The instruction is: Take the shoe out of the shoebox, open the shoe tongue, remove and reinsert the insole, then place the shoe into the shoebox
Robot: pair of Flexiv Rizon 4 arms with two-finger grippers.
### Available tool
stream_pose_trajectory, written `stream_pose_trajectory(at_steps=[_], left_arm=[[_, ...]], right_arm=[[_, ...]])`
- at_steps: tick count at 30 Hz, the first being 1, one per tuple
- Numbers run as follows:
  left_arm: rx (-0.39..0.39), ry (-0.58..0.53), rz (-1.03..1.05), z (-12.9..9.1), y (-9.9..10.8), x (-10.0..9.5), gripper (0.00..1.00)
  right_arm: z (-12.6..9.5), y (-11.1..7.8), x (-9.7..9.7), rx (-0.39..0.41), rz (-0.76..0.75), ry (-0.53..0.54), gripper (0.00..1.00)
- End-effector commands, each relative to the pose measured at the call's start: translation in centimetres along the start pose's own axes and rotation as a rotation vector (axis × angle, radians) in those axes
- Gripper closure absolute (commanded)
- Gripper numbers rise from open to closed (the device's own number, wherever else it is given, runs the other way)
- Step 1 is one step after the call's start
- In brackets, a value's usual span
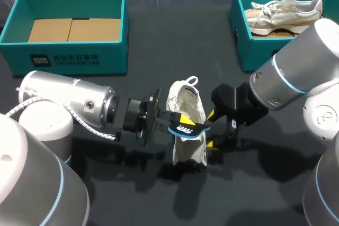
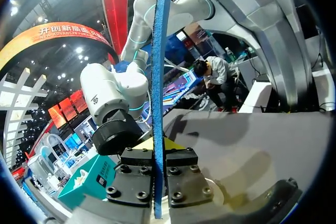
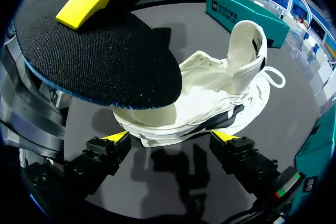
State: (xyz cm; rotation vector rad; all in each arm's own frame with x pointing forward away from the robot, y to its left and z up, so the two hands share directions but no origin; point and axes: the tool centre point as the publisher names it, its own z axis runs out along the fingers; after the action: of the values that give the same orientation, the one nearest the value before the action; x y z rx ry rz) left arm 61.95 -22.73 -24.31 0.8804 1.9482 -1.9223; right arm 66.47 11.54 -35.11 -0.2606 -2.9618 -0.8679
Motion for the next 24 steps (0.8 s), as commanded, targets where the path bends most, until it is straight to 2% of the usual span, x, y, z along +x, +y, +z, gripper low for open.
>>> stream_pose_trajectory(at_steps=[1, 16, 24], left_arm=[[-0.013, -0.01, -0.01, 0.1, -0.1, 0.1, 1.0], [-0.003, -0.02, -0.022, 0.5, -0.8, 0.7, 1.0], [-0.023, -0.079, -0.073, 1.0, -0.7, 0.8, 1.0]], right_arm=[[0.3, -0.1, 0.1, 0.002, -0.001, -0.002, 0.0], [0.3, -0.3, 0.2, 0.001, -0.014, 0.007, 0.0], [0.3, -0.3, 0.2, 0.001, -0.014, 0.007, 0.0]])
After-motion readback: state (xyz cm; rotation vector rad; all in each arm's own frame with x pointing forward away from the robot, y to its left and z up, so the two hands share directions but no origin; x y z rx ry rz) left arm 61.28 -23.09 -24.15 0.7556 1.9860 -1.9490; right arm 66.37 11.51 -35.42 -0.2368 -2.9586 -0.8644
